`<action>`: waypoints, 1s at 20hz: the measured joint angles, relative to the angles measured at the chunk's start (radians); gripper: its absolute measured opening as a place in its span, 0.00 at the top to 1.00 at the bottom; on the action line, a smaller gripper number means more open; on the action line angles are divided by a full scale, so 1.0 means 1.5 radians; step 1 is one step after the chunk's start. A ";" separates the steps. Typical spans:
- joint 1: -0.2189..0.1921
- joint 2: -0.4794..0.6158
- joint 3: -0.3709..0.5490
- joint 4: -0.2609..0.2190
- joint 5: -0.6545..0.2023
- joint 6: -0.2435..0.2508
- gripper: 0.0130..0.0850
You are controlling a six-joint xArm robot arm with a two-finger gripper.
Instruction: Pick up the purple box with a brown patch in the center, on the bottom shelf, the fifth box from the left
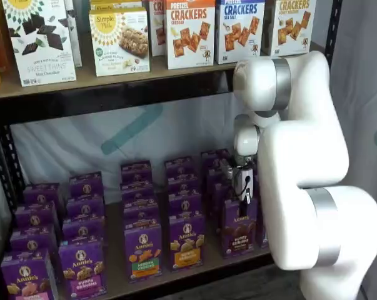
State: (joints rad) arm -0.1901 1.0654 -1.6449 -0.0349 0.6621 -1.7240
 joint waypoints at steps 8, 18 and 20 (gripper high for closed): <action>-0.002 -0.023 0.031 -0.003 -0.012 0.001 0.78; 0.007 -0.100 0.137 0.060 -0.037 -0.046 0.78; 0.011 -0.121 0.167 0.073 -0.049 -0.053 0.78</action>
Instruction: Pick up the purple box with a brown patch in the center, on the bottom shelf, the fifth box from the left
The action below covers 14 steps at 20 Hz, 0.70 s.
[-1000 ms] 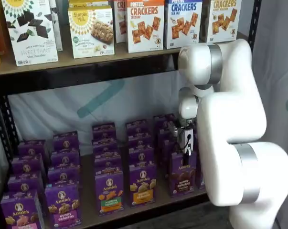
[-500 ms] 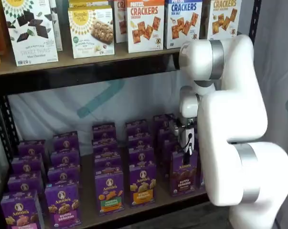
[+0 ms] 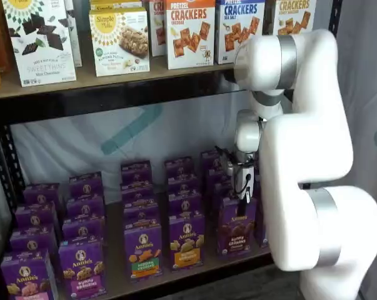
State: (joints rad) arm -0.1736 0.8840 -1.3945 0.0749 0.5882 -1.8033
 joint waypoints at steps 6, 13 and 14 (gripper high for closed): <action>0.018 -0.074 0.109 0.043 -0.043 -0.021 0.78; 0.041 -0.167 0.237 0.093 -0.083 -0.047 0.78; 0.044 -0.181 0.256 0.098 -0.089 -0.049 0.78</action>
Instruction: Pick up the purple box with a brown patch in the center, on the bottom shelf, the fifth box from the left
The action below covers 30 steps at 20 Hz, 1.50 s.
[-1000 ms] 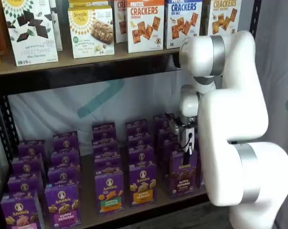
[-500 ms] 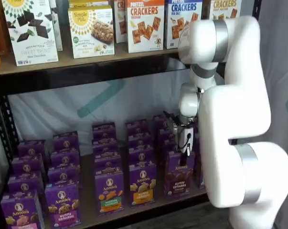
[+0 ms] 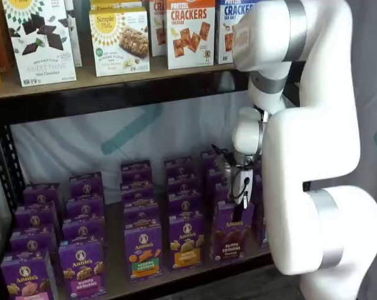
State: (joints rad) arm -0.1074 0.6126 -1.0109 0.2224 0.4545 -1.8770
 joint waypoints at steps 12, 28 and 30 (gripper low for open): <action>0.032 -0.174 0.188 0.043 -0.019 -0.009 0.78; 0.061 -0.436 0.359 -0.004 0.086 0.074 0.78; 0.064 -0.467 0.369 -0.008 0.113 0.083 0.78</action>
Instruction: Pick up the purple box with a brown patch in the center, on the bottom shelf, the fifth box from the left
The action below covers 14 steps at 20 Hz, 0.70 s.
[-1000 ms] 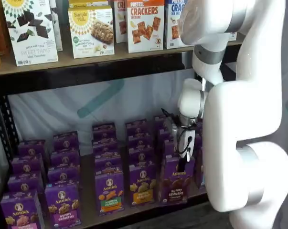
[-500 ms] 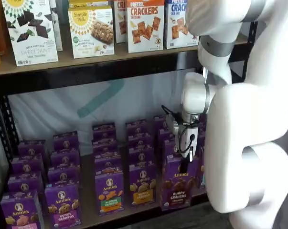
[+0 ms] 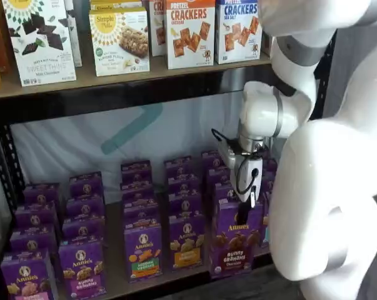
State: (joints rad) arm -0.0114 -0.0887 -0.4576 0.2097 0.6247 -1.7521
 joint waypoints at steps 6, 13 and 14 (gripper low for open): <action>0.010 -0.078 0.017 -0.012 0.067 0.028 0.78; 0.025 -0.163 0.025 0.001 0.122 0.043 0.78; 0.027 -0.171 0.025 0.002 0.129 0.046 0.78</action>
State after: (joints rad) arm 0.0295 -0.3459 -0.4204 0.2131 0.8176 -1.6831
